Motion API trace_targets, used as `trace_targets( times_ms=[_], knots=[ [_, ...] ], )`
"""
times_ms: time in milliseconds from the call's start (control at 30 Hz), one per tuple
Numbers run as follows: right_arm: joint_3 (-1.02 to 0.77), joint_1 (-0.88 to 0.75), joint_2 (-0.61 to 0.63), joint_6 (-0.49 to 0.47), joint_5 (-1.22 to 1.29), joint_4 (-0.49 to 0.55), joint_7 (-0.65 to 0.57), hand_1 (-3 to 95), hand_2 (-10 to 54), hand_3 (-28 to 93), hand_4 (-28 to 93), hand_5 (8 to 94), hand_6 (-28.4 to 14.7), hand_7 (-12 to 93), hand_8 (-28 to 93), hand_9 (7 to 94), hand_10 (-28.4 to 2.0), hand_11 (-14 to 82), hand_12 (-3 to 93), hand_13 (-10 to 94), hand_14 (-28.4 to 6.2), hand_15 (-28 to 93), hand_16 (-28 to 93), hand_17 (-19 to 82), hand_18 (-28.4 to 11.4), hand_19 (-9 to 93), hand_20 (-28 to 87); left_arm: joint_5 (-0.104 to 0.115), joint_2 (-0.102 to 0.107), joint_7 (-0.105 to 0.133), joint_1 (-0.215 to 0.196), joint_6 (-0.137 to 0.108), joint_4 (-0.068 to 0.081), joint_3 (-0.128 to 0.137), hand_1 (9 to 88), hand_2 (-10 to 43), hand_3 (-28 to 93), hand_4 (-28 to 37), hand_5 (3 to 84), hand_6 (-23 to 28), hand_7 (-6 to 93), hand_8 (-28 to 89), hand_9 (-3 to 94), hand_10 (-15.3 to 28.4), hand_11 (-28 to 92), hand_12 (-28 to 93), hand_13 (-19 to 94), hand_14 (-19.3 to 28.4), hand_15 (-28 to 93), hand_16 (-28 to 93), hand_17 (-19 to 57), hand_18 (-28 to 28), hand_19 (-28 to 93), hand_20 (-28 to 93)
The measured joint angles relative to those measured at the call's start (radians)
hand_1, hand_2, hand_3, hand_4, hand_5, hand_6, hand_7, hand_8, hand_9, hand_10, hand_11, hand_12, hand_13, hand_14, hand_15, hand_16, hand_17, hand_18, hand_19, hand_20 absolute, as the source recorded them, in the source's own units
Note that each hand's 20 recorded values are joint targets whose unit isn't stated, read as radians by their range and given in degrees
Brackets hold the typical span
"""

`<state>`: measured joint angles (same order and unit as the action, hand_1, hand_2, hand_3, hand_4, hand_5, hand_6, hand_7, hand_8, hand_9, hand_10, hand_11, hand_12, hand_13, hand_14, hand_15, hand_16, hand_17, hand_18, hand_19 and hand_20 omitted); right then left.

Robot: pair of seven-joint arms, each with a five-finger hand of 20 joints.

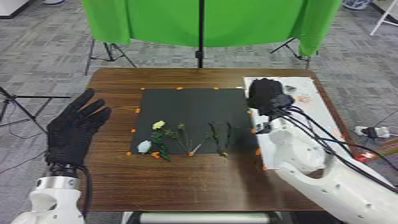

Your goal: Arrange flowers

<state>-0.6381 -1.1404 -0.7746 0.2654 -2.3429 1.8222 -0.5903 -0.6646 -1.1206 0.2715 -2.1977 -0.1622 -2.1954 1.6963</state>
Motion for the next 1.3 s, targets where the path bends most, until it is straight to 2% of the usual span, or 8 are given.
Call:
trace_targets(
  times_ms=[167, 233, 333, 467, 733, 1033, 1300],
  knots=[
    [0.117, 0.11, -0.192, -0.08, 0.008, -0.086, 0.125, 57.4, -9.5, 73, -28, 89.3, 0.3, 16, 3, 93.7, -6.9, 20.2, 26.9, 87, -2.9, 56, 22, 40, -21.4, 93, 46, 0.0, 0.001, 0.001, 0.003, 0.0, -0.002, 0.002, 23.8, 5.7, 79, -24.1, 39.4, 8.9, 13.4, -9, 35.7, 20.1, 25, 12, 26, 27.9, 53, -7, -7.0, 28.4, 52, 22],
    [0.155, 0.143, -0.271, -0.098, 0.022, -0.139, 0.145, 57.2, -9.5, 73, -28, 89.1, 0.3, 16, 4, 93.7, -7.0, 20.3, 26.8, 87, -3.0, 57, 22, 40, -21.5, 93, 46, -0.001, 0.004, 0.001, 0.013, 0.0, 0.0, -0.005, 23.8, 5.7, 79, -24.1, 39.4, 8.9, 13.4, -9, 35.7, 20.1, 25, 12, 26, 27.8, 53, -7, -7.0, 28.4, 52, 22],
    [0.175, 0.162, -0.365, -0.123, 0.062, -0.188, 0.142, 57.1, -9.5, 73, -28, 88.9, 0.2, 16, 4, 93.7, -7.0, 20.4, 26.7, 87, -3.1, 57, 22, 39, -21.5, 93, 46, -0.002, 0.01, -0.004, 0.044, 0.0, 0.007, -0.024, 24.0, 5.7, 79, -24.1, 39.4, 8.9, 13.5, -9, 35.7, 20.1, 25, 12, 26, 27.8, 53, -7, -7.0, 28.4, 52, 22],
    [0.169, 0.152, -0.438, -0.171, 0.074, -0.192, 0.131, 56.8, -9.5, 73, -28, 88.7, 0.3, 17, 4, 93.7, -7.2, 20.0, 27.7, 86, -3.3, 58, 21, 39, -21.6, 93, 46, -0.003, 0.014, -0.016, 0.09, 0.003, 0.015, -0.036, 23.9, 5.8, 79, -24.0, 39.5, 8.9, 13.4, -9, 35.8, 20.1, 25, 12, 26, 27.9, 53, -7, -7.0, 28.4, 52, 22],
    [0.189, 0.098, -0.454, -0.192, 0.072, -0.173, 0.092, 55.1, -9.5, 74, -28, 86.9, 0.9, 16, 3, 93.7, -7.2, 22.2, 28.1, 85, -4.0, 60, 21, 38, -22.0, 93, 47, -0.011, 0.012, -0.034, 0.113, 0.016, 0.019, -0.036, 24.1, 5.7, 79, -24.1, 39.5, 8.9, 13.4, -9, 35.8, 20.0, 25, 12, 26, 27.9, 53, -7, -6.9, 28.4, 52, 22],
    [0.268, 0.113, -0.451, -0.191, 0.075, -0.18, 0.013, 51.3, -9.5, 72, -28, 80.7, 1.3, 15, 0, 92.6, -7.8, 24.3, 28.8, 81, -5.1, 67, 19, 36, -23.3, 93, 50, -0.014, 0.013, -0.036, 0.125, 0.028, 0.026, -0.045, 24.0, 5.7, 79, -23.8, 39.7, 9.1, 13.4, -9, 35.9, 20.0, 25, 12, 26, 27.8, 53, -7, -6.9, 28.4, 52, 23],
    [0.292, 0.137, -0.445, -0.154, 0.047, -0.177, -0.03, 48.1, -9.5, 73, -28, 77.4, 1.6, 14, -1, 90.0, -8.2, 37.2, 25.3, 79, -6.2, 74, 19, 36, -24.3, 93, 54, -0.017, 0.012, -0.039, 0.119, 0.032, 0.026, -0.044, 24.1, 5.8, 79, -23.9, 39.8, 9.2, 13.4, -9, 35.9, 20.1, 25, 12, 26, 27.9, 53, -7, -6.9, 28.4, 52, 23]
  ],
)
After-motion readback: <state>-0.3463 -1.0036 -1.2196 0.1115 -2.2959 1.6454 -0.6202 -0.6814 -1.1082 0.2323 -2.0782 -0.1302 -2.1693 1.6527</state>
